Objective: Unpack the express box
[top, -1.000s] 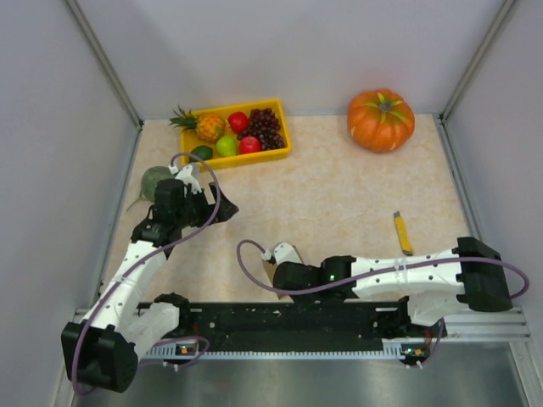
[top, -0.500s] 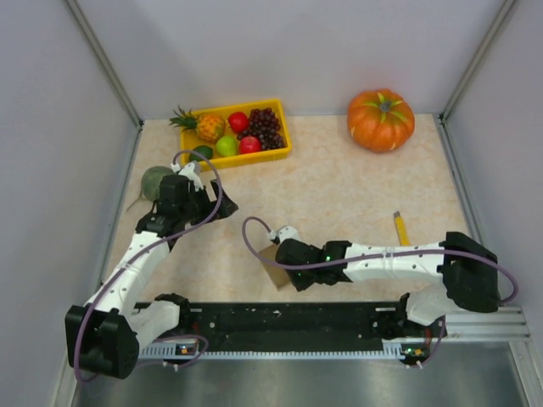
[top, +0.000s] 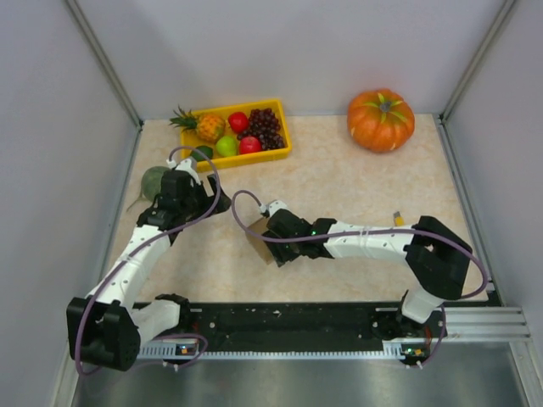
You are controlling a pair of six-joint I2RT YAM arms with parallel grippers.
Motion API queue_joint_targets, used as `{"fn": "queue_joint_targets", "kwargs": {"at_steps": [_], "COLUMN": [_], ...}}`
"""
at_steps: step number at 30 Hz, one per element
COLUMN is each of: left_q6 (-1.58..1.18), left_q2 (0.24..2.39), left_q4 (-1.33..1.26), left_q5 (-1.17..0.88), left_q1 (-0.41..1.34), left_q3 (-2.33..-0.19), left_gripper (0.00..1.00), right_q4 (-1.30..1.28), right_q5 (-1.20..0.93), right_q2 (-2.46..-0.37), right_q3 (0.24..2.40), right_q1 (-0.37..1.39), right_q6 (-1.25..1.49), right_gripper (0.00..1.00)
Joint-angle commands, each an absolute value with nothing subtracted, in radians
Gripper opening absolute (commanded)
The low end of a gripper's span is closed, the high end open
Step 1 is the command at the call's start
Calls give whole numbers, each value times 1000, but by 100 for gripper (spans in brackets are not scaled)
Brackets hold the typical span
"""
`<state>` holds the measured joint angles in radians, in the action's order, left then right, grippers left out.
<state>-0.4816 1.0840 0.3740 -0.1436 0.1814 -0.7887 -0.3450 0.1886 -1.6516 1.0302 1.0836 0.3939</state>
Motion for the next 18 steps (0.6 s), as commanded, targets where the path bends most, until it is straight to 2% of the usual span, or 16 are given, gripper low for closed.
{"fn": "queue_joint_targets", "kwargs": {"at_steps": [1, 3, 7, 10, 18], "left_q6": [-479, -472, -462, -460, -557], "left_q2": [1091, 1092, 1092, 1089, 1101], "left_q4": [391, 422, 451, 451, 560], "left_q5": [-110, -103, -69, -54, 92], "left_q1": [176, 176, 176, 175, 158], "left_q3": [-827, -825, -812, -801, -828], "left_gripper": [93, 92, 93, 93, 94], "right_q4": [-359, -419, -456, -472, -523], "right_q5": [160, 149, 169, 182, 253], "right_q2": [-1565, -1528, -1401, -1405, -1679], "right_q3": [1045, 1025, 1014, 1086, 1344], "right_q1": [1083, 1086, 1103, 1103, 1120], "right_q6": [379, 377, 307, 235, 126], "right_gripper": [62, 64, 84, 95, 98]}}
